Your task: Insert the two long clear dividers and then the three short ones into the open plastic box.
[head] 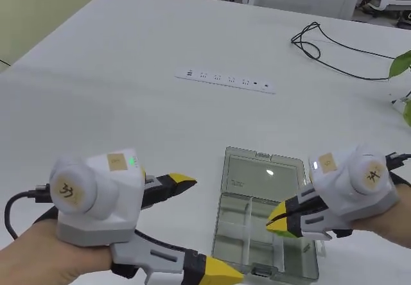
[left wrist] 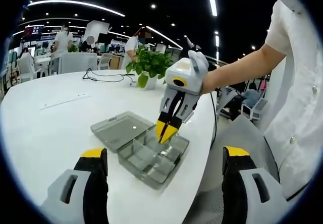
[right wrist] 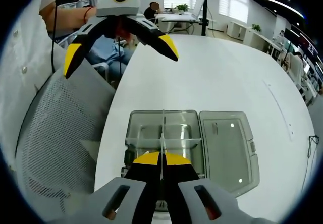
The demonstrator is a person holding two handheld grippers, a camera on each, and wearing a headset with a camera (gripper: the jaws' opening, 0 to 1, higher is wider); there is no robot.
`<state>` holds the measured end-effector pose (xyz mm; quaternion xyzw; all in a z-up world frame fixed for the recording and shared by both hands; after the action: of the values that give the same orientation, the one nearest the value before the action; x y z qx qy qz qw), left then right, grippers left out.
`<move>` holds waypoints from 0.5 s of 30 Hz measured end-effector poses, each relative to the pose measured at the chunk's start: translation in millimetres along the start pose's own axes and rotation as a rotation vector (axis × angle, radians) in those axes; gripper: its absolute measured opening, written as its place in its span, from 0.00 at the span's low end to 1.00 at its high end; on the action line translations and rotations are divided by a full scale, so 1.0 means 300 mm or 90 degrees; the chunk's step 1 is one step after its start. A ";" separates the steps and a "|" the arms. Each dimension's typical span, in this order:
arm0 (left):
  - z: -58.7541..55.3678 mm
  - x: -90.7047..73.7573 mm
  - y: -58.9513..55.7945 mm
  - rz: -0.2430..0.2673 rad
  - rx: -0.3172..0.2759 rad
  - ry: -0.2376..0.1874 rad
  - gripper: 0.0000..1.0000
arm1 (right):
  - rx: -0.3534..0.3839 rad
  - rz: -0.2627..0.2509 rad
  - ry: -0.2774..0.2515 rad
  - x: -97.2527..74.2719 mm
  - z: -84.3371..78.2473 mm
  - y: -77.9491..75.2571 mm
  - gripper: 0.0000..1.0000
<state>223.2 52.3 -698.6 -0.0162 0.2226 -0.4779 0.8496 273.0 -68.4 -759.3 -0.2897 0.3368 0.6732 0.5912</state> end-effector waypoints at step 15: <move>-0.001 -0.002 0.004 0.002 -0.001 -0.003 0.96 | -0.025 -0.002 0.082 0.065 -0.033 -0.001 0.02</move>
<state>223.9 53.6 -699.1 -0.0181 0.2208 -0.4765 0.8508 270.6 -64.5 -780.6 -0.3443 0.3601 0.6588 0.5637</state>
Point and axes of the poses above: the centre of the closed fingertips' face, and the gripper's own axes: x roughly forward along the fingers, y roughly to its left, z roughly out of its top, the point moved 4 cm from there along -x, roughly backward along the fingers, and after that the axes turned 4 degrees about z, right-handed, at the moved point
